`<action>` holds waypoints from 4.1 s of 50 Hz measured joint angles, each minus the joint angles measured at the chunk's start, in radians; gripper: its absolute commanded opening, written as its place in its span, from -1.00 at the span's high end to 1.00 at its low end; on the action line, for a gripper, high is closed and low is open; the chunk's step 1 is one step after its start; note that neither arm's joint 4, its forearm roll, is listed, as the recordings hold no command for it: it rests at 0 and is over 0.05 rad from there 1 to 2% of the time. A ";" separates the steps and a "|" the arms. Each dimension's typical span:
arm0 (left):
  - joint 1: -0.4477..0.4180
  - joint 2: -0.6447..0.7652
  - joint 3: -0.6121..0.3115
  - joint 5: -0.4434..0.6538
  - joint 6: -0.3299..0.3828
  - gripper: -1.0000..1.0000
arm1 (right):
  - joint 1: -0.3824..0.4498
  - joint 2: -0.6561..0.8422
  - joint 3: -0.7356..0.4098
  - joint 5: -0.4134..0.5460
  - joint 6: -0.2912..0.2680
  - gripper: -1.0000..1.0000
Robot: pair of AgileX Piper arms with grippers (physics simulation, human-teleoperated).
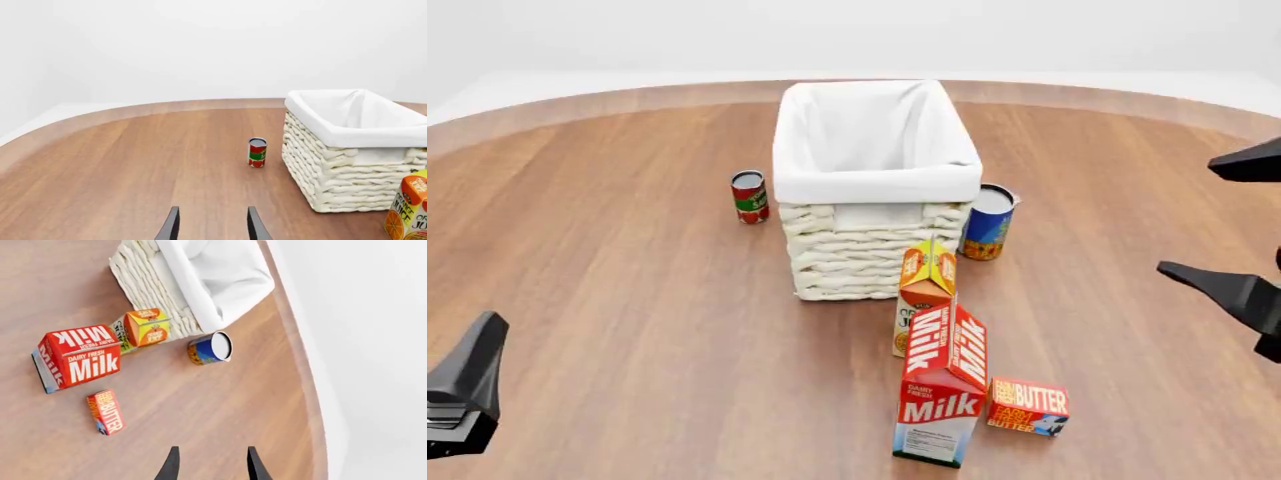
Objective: Pick up the butter and put it in the basket.
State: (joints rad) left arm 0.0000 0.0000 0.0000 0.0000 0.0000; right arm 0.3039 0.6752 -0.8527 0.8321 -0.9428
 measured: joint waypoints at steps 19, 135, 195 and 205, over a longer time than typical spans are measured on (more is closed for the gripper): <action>0.000 0.000 0.000 0.000 0.000 -1.00 | -0.038 0.034 0.060 0.003 -0.050 -1.00; 0.000 0.000 0.000 0.000 0.000 -1.00 | 0.041 0.376 0.456 -0.455 -0.077 -1.00; 0.000 0.000 0.000 0.000 0.000 -1.00 | 0.098 0.617 0.551 -0.733 0.002 -1.00; 0.000 0.000 0.000 0.000 0.000 -1.00 | 0.103 0.652 0.560 -0.770 0.010 -1.00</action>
State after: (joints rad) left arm 0.0000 0.0000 0.0000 0.0000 0.0000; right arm 0.4066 1.3272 -0.2925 0.0618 -0.9328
